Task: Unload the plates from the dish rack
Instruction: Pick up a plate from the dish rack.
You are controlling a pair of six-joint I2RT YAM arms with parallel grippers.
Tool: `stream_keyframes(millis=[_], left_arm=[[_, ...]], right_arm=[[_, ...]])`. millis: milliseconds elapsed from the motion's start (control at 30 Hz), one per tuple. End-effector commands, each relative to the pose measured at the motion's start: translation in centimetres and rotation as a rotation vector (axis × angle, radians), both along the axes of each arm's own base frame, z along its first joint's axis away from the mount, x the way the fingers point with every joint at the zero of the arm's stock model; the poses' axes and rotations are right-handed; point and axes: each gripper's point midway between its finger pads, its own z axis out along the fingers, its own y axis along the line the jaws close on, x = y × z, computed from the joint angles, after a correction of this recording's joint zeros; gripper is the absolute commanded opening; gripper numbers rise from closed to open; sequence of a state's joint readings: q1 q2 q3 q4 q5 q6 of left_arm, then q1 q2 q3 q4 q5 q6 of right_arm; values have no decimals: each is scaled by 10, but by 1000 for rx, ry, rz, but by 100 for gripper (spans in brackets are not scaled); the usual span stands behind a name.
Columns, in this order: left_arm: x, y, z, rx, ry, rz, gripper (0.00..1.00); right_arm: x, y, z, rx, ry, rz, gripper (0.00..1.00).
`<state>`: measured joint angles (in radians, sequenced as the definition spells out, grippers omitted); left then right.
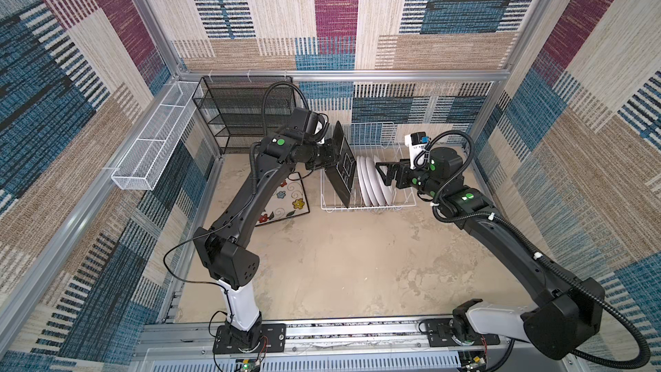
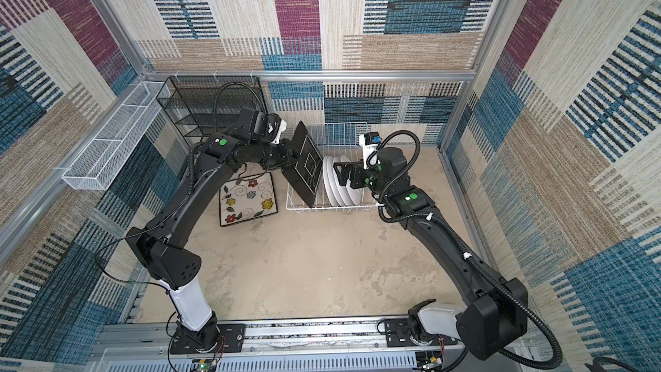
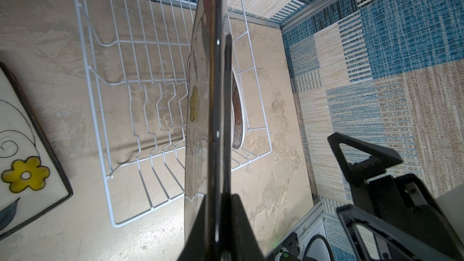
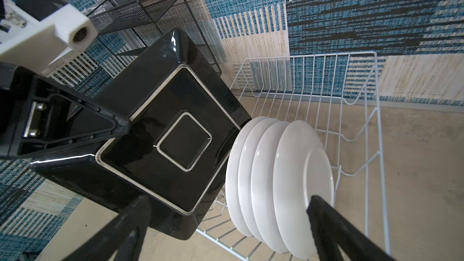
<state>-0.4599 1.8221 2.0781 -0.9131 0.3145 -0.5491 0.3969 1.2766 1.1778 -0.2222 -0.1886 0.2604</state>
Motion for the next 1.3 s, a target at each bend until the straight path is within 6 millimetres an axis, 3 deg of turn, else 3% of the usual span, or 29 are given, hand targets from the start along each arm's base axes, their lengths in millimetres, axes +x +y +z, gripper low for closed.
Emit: stream_keyframes(millis=[0,433,667,867,1267], left_arm=[[9,1,33,-20,-154,-22,0],[6,20,63,138,-377,-80,0],[5,28,79,272,-566,-166,0],[-3,31,78,411,-724,-259,0],[-26,51,91,646,-1078,-265,0]], right_arm=[[2,4,15,36,-31,16,100],[11,13,22,113,48,53,100],[18,10,29,235,148,81,100],[23,12,35,357,254,158,100],[36,29,37,452,367,261,100]])
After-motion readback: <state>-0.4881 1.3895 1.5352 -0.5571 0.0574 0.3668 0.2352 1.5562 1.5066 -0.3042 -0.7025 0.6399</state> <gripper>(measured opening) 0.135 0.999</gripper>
